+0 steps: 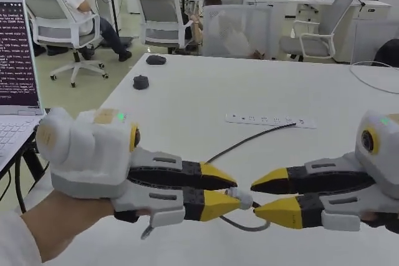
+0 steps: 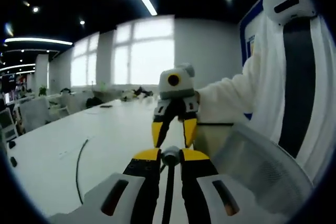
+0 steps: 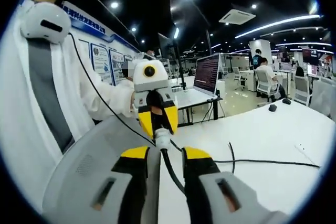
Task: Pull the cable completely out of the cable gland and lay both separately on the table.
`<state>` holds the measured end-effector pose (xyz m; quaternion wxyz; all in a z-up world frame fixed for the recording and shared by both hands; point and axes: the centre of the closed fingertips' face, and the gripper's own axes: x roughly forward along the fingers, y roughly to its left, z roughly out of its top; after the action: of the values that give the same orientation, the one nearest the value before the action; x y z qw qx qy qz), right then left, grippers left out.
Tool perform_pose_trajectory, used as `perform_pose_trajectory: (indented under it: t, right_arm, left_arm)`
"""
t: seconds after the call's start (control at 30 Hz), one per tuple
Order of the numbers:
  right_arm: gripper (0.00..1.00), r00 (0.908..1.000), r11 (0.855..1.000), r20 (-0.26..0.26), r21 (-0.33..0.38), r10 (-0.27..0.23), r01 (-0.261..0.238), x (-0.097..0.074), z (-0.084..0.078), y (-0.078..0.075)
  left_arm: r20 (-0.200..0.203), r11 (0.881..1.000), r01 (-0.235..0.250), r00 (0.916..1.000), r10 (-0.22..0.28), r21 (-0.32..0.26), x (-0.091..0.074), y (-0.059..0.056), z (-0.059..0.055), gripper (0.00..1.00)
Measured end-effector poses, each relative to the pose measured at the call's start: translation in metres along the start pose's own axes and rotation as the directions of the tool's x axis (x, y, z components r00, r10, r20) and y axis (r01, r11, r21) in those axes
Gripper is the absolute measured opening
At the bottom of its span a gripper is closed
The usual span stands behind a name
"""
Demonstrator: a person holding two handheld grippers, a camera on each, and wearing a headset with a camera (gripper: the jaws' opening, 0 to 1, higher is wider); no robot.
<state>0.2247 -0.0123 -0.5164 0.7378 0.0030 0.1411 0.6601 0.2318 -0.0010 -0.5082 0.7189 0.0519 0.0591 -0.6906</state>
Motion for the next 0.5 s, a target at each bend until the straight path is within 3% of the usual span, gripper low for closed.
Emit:
perform_pose_trajectory:
  t: [0.07,0.1,0.2,0.37,0.5]
  right_arm:
    - [0.24,0.9994,0.999,0.017,0.026,0.031,-0.031,-0.001,0.005,0.003]
    - [0.23,0.9979,0.997,0.028,0.044,0.057,-0.059,-0.002,0.009,0.008]
    - [0.24,0.9966,0.993,0.034,0.083,0.075,-0.078,-0.001,0.012,0.009]
    - [0.23,0.9965,0.996,0.031,0.048,0.078,-0.080,0.010,0.016,0.012]
    - [0.13,0.9967,0.996,0.037,0.042,0.072,-0.074,0.014,0.017,0.009]
  left_arm:
    - [0.013,0.998,0.011,0.9998,-0.012,0.054,-0.002,-0.002,0.004,0.14]
    - [0.017,0.998,0.008,0.9998,-0.009,0.064,-0.003,-0.002,0.005,0.14]
    - [0.031,0.996,0.013,0.9994,-0.016,0.091,-0.006,-0.003,0.009,0.14]
    - [0.044,0.994,0.015,0.9989,-0.020,0.107,-0.003,-0.005,0.014,0.14]
    - [0.051,0.994,0.018,0.9984,-0.024,0.107,-0.001,-0.006,0.014,0.14]
